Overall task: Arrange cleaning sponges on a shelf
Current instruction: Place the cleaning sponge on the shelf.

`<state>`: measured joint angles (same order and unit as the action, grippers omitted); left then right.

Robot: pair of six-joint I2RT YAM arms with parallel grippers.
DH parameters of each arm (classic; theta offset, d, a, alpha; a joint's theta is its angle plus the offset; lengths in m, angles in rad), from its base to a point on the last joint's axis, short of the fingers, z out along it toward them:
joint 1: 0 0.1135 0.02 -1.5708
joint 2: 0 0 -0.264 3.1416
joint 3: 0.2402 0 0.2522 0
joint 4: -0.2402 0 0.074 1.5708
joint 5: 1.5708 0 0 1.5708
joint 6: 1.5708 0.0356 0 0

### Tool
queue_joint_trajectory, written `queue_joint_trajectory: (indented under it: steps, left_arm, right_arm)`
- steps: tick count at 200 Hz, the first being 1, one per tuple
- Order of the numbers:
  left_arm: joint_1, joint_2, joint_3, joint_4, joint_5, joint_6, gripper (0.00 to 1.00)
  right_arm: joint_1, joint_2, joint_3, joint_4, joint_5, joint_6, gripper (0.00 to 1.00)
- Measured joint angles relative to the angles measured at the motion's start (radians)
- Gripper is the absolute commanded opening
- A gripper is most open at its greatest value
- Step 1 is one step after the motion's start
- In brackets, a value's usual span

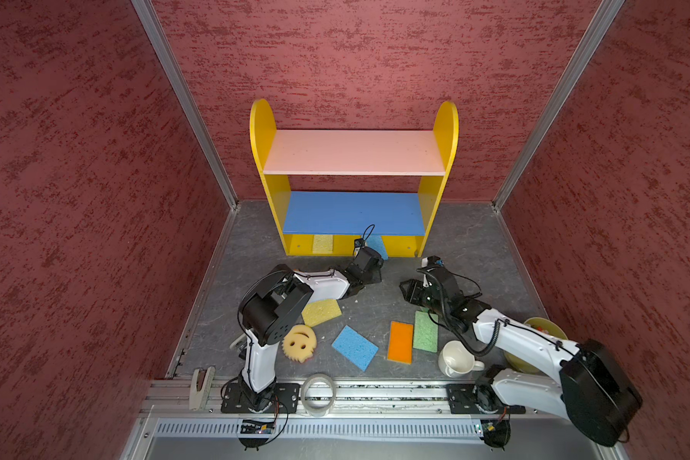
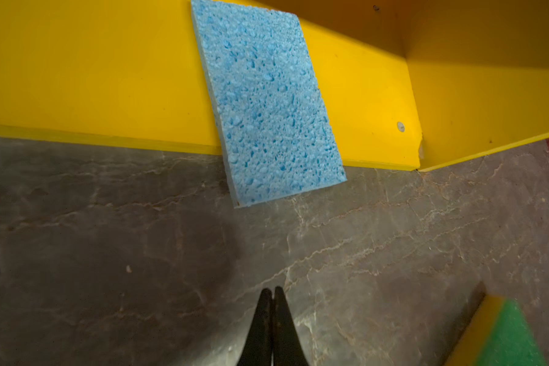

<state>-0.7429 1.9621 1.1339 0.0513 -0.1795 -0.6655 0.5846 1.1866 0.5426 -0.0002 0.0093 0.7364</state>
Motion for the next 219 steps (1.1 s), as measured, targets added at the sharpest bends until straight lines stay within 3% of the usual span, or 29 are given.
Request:
queue_joint_trajectory:
  steps: [93,219]
  left_arm:
    - [0.066,0.106,0.078,0.031,0.065,-0.001,0.0]
    - [0.077,0.18,0.112,0.158,0.105,-0.017,0.0]
  right_arm:
    - [0.0,0.004,0.0,-0.005,0.01,0.0,0.51]
    - [-0.006,0.063,0.0,-0.005,0.012,-0.009,0.5]
